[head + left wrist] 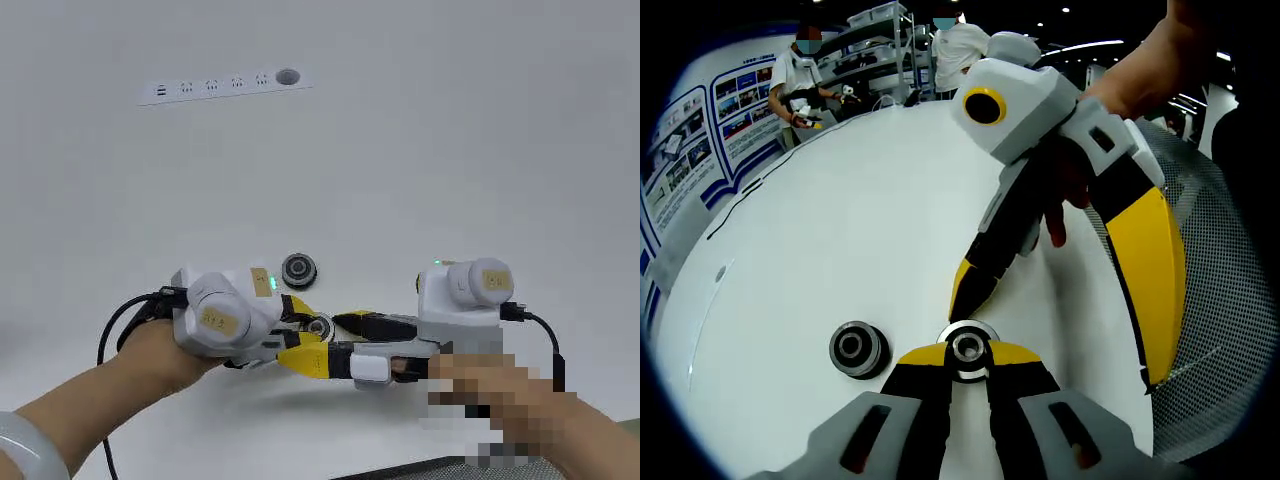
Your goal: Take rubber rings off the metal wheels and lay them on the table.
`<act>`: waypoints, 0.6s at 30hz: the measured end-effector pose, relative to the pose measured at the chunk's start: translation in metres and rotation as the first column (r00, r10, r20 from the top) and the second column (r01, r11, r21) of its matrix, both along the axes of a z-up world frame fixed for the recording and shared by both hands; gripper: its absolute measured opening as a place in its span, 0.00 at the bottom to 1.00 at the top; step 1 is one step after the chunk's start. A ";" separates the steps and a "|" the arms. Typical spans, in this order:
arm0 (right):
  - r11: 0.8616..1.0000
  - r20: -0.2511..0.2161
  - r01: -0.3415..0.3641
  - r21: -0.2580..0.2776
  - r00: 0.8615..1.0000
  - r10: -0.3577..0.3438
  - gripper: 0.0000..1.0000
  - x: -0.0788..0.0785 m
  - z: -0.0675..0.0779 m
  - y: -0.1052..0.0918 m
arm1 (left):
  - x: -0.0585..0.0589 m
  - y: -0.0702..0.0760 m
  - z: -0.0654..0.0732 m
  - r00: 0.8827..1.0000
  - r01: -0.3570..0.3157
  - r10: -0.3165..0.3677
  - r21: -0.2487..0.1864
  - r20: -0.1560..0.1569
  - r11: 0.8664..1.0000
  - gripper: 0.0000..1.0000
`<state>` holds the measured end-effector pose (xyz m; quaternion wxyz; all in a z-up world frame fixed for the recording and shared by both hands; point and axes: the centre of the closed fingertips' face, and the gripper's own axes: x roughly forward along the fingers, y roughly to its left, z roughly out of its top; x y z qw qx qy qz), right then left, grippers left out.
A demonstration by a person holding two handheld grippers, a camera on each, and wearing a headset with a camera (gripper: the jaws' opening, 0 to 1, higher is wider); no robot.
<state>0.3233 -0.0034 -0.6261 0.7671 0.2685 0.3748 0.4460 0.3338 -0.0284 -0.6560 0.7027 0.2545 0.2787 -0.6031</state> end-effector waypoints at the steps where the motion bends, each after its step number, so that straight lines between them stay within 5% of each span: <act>1: 1.000 -0.001 -0.002 -0.002 1.000 0.002 0.83 0.000 0.000 0.000 | 0.000 0.000 0.000 1.000 0.000 0.000 0.000 0.000 1.000 0.13; 18: 1.000 -0.031 -0.025 0.009 0.999 0.025 0.81 -0.005 0.002 -0.002 | 0.000 0.000 0.000 1.000 0.000 0.000 -0.001 -0.001 1.000 0.13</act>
